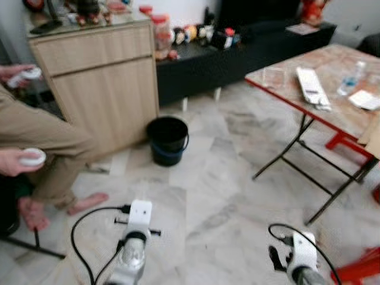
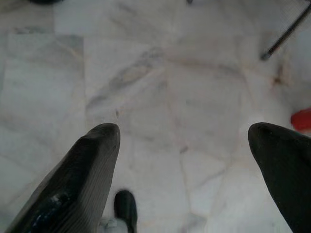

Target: Picking trash to rubbish bin

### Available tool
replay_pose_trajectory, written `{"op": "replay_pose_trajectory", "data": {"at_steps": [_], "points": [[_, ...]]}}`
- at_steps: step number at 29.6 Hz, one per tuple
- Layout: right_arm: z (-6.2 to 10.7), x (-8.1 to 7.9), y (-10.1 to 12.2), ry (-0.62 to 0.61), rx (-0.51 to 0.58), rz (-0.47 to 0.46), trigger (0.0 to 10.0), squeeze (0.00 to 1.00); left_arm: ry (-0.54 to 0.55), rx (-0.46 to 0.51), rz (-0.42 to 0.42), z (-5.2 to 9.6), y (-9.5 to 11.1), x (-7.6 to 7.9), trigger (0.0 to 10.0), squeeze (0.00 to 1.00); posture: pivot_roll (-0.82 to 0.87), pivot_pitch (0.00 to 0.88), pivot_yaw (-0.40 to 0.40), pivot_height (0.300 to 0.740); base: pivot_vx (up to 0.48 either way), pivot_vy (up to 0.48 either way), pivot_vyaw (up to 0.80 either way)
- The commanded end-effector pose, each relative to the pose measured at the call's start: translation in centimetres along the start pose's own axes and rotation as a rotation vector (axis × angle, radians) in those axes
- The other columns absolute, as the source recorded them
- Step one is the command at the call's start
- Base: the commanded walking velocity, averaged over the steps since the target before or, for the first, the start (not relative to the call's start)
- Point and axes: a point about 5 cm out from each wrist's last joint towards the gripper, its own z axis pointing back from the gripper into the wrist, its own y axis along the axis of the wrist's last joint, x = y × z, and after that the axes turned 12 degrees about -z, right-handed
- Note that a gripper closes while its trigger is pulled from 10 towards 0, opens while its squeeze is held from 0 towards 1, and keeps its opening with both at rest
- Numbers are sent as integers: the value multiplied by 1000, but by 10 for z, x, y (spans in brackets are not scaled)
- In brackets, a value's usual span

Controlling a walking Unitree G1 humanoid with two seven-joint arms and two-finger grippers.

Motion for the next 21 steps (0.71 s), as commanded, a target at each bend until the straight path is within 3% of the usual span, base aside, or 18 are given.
{"op": "replay_pose_trajectory", "data": {"at_steps": [1,13,18,21], "points": [[0,4,1,-7,0,3,10000,0,1,-9,5,-1,0,2,10000,0,-100,91,-83,740,274,0,0],[0,2,1,-9,-5,3,10000,0,14,6,5,-5,5,-4,10000,0,-85,112,-80,740,287,0,0],[0,2,0,-9,-6,-8,10000,0,18,8,4,-6,7,-4,10000,0,-85,112,-80,740,331,0,-733],[0,3,1,-10,1,1,10000,0,19,9,4,-6,7,-4,10000,0,-87,113,-81,740,335,0,0]]}}
